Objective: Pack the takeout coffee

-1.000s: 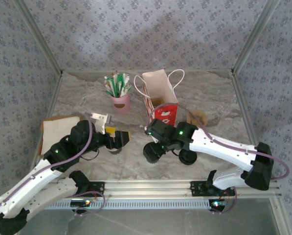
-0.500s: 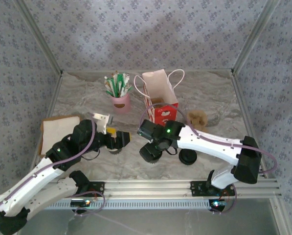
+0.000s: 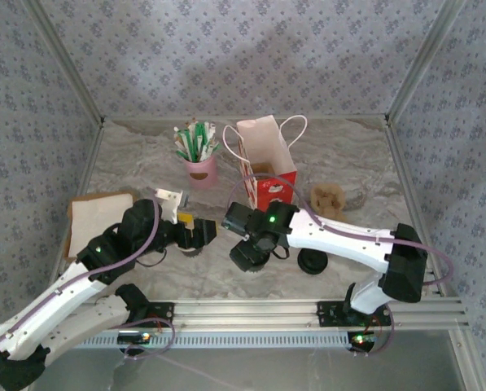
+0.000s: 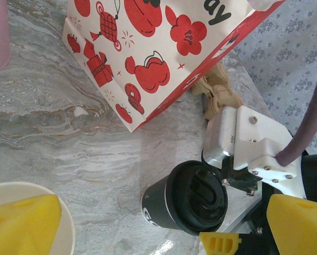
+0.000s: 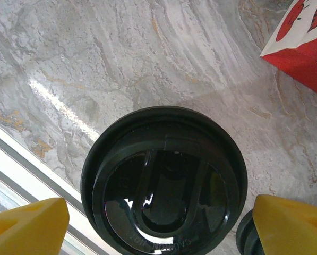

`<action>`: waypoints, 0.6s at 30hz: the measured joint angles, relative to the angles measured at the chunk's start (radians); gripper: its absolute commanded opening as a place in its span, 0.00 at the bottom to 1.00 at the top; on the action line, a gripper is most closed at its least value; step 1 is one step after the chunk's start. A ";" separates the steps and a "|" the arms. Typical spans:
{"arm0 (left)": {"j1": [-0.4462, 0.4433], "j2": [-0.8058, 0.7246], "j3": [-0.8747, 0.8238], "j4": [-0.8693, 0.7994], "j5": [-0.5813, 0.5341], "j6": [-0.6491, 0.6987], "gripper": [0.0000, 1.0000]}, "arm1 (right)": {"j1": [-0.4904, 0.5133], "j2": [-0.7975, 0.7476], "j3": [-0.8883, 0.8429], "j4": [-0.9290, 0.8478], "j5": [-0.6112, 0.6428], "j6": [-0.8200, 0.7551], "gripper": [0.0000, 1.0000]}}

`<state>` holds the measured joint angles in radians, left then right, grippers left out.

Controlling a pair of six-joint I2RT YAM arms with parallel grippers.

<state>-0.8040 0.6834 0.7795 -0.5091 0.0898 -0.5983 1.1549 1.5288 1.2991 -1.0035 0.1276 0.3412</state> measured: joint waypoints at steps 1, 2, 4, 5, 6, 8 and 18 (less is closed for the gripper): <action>0.000 0.000 0.000 0.000 0.000 0.000 0.99 | 0.002 0.004 0.000 -0.002 0.001 0.000 0.89; 0.000 0.000 0.000 0.000 0.000 0.000 1.00 | 0.002 0.009 0.000 -0.003 0.001 0.000 0.89; 0.000 0.000 0.000 0.000 0.000 0.000 0.99 | 0.004 0.019 0.002 -0.003 0.000 0.000 0.88; 0.000 0.000 0.000 0.000 0.000 0.000 0.99 | 0.004 0.023 0.002 -0.004 0.000 0.000 0.87; 0.000 0.000 0.000 0.000 0.000 0.000 0.99 | 0.004 0.027 0.003 -0.005 0.000 0.000 0.87; 0.000 0.000 0.000 0.000 0.000 0.000 0.99 | 0.004 0.037 0.007 -0.011 0.000 0.001 0.85; 0.000 0.001 0.000 0.000 0.000 0.000 0.99 | 0.004 0.053 0.018 -0.018 0.000 0.001 0.83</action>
<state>-0.8040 0.6842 0.7795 -0.5091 0.0898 -0.5983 1.1591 1.5814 1.3174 -1.0218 0.1276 0.3420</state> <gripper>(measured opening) 0.994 0.832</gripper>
